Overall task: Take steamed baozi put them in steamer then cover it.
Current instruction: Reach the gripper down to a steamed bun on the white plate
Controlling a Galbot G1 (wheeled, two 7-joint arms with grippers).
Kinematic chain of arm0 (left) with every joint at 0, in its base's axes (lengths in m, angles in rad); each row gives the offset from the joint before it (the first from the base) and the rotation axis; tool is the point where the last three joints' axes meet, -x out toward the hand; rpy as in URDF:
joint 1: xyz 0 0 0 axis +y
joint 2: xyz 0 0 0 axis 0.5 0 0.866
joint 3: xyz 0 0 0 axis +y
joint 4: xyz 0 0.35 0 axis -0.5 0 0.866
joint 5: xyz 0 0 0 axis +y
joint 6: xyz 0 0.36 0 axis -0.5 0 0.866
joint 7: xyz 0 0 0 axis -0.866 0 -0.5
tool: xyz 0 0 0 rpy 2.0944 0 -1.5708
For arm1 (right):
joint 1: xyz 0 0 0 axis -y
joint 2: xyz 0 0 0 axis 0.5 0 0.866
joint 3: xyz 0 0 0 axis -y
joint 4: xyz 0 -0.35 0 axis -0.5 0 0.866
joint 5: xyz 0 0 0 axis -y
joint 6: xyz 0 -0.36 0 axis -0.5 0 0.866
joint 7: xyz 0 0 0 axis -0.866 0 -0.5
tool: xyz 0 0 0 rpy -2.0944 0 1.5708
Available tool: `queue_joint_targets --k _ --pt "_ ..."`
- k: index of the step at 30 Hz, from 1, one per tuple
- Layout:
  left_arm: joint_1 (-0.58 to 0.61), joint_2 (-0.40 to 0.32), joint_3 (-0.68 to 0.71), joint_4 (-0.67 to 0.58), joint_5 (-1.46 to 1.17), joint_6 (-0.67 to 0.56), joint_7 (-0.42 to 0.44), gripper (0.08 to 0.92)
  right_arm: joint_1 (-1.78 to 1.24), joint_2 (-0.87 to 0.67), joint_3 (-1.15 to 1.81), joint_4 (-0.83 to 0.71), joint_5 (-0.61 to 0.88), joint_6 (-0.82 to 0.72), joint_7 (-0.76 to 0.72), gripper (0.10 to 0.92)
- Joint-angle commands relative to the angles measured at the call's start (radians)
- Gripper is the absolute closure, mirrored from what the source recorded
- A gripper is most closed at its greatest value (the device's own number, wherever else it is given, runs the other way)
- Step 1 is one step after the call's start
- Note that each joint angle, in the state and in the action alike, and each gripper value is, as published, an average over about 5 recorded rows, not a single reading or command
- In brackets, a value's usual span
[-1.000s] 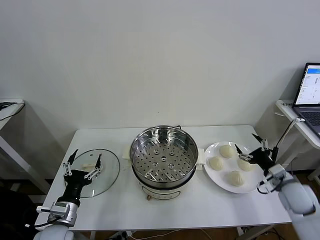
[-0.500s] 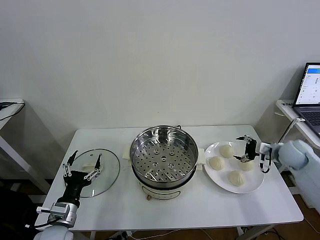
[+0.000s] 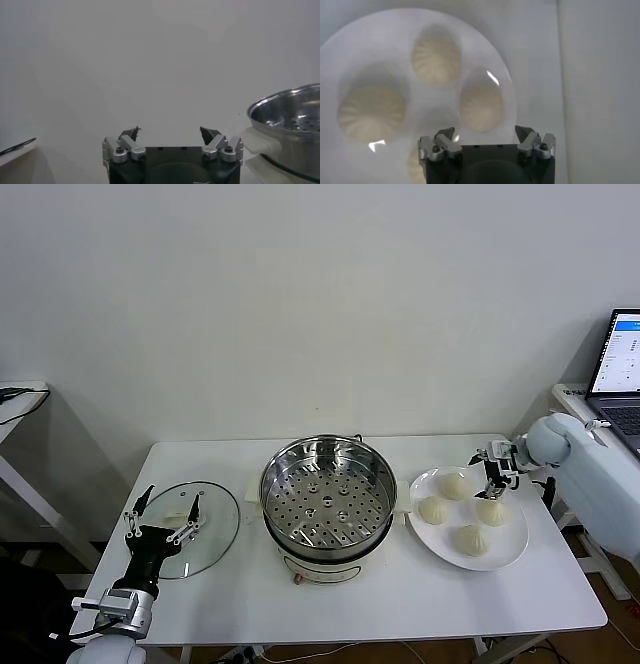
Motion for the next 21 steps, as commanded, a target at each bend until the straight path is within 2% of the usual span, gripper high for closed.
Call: queue_joint_targets --k 1,7,21 --pt "0.000 0.001 -0.004 0.000 -0.004 0.000 0.000 0.177 0.086 0.118 -0.067 -0.165 -0.060 0.012 -0.056 0.203" --pt "0.003 0.000 -0.015 0.000 -0.007 -0.001 0.001 0.177 0.079 0.168 -0.034 -0.227 -0.107 0.033 -0.048 0.203" --pt "0.009 -0.003 -0.024 -0.001 -0.008 -0.005 0.002 0.177 0.051 0.190 0.021 -0.255 -0.158 0.045 -0.024 0.203"
